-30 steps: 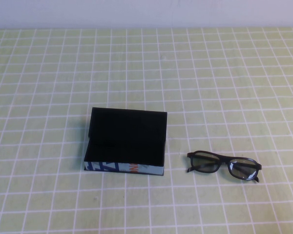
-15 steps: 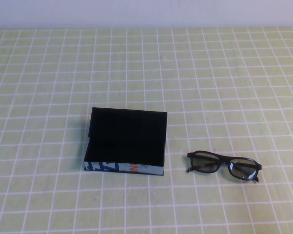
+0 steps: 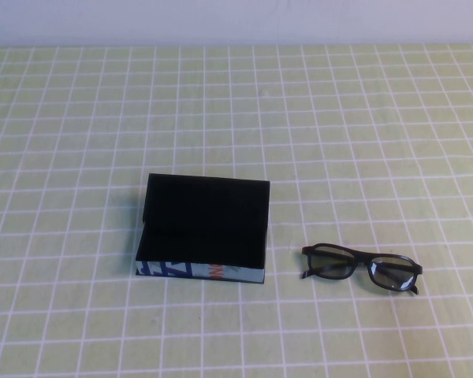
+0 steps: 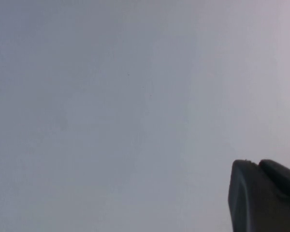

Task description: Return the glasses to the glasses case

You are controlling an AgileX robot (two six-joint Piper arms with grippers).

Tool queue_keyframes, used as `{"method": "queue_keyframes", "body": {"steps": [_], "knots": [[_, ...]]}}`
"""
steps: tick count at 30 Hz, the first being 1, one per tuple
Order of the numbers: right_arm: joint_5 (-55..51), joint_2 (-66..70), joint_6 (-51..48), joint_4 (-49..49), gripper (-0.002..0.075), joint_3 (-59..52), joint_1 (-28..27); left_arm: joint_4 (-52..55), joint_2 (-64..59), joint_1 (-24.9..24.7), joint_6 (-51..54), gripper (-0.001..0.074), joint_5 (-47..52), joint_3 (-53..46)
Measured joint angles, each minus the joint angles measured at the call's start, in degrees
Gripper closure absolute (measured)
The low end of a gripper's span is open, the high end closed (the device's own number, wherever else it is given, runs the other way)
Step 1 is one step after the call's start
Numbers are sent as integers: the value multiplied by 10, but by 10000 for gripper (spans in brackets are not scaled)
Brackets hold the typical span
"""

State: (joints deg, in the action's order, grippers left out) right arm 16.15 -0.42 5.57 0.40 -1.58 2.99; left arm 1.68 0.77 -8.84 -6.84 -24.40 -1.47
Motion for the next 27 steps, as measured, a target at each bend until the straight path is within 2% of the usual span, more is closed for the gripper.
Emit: {"method": "queue_keyframes", "body": {"steps": [7, 12, 15, 19, 27], "knots": [[81, 0, 0, 0, 743, 0, 0, 0, 0, 0, 0, 738, -20, 0], [234, 0, 4, 0, 743, 0, 0, 0, 0, 0, -17, 738, -113, 0], [274, -2, 53, -4, 743, 9, 0, -9, 0, 0, -19, 738, -177, 0], [221, -4, 108, -24, 743, 79, 0, -27, 0, 0, -20, 738, -176, 38], [44, 21, 188, -62, 743, 287, 0, -33, -30, 0, -21, 738, -76, 228]]}}
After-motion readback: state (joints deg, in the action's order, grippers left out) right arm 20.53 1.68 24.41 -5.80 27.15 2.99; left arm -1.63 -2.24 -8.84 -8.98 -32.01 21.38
